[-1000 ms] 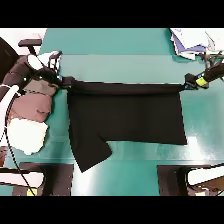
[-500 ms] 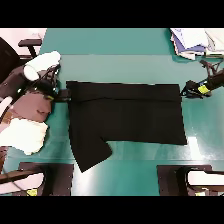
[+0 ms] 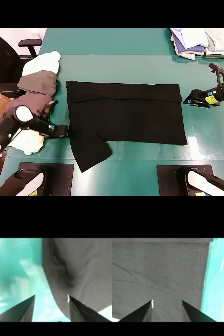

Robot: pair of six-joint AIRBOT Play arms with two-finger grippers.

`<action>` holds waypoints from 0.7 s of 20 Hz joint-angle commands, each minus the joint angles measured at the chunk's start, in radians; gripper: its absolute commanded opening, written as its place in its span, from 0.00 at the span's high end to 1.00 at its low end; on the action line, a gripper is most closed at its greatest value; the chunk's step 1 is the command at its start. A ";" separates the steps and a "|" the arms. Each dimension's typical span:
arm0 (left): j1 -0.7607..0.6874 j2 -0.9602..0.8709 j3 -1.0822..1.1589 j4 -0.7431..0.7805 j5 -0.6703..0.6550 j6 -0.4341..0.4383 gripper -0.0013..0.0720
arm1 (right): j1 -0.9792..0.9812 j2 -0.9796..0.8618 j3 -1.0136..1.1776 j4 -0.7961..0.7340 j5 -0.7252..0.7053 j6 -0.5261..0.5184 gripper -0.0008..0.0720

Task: Fold the shirts.

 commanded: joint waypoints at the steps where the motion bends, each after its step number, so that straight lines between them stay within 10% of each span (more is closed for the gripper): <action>1: 0.000 0.036 -0.108 -0.117 0.061 0.009 0.33 | 0.000 0.034 -0.021 0.001 -0.005 0.000 0.43; 7: 0.000 0.036 -0.165 -0.190 0.119 0.034 0.33 | 0.000 0.034 -0.021 0.001 -0.008 0.000 0.43; 8: 0.000 0.036 -0.169 -0.189 0.114 0.034 0.43 | 0.000 0.034 -0.021 0.001 -0.005 0.000 0.43; 10: 0.000 0.036 -0.169 -0.190 0.115 0.035 0.95 | 0.000 0.034 -0.021 0.000 -0.003 0.000 0.43; 14: 0.000 0.037 -0.110 -0.158 0.040 0.035 0.95 | -0.070 0.036 -0.078 -0.012 0.077 0.000 0.43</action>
